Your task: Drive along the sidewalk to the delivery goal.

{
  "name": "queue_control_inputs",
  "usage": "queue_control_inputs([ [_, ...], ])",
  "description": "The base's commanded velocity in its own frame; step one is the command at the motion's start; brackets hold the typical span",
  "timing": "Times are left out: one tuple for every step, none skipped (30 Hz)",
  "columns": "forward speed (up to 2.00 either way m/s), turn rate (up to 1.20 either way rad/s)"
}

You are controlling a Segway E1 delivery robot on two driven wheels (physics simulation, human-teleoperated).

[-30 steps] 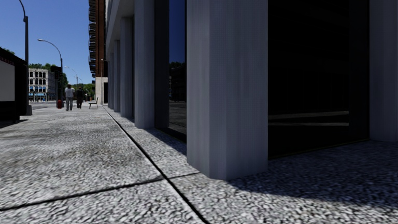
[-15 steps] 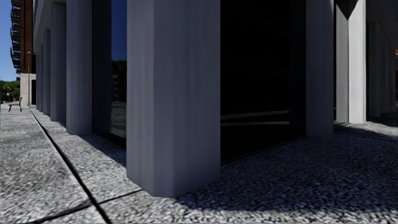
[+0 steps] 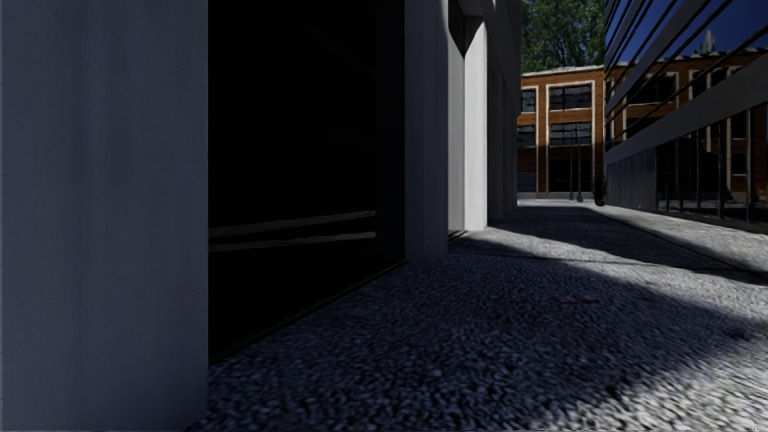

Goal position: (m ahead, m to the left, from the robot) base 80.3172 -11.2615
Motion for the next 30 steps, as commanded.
queue_control_inputs([
  [1.05,-0.97],
  [1.05,-0.97],
  [1.05,-0.97],
  [1.05,-0.97],
  [1.05,-0.97],
  [1.05,-0.96],
  [1.05,-0.96],
  [1.05,-0.92],
  [1.05,-0.90],
  [1.05,-0.89],
  [1.05,-0.89],
  [1.05,-0.68],
  [1.05,0.00],
  [1.05,0.00],
  [1.05,0.00],
  [1.05,0.00],
  [1.05,0.00],
  [1.05,0.00],
  [1.05,0.00],
  [1.05,0.00],
  [1.05,0.00],
  [1.05,0.00],
  [1.05,0.00],
  [1.66,0.00],
  [2.00,0.00],
  [2.00,0.00],
  [2.00,0.00],
  [2.00,0.00],
  [2.00,0.00],
  [2.00,0.00],
])
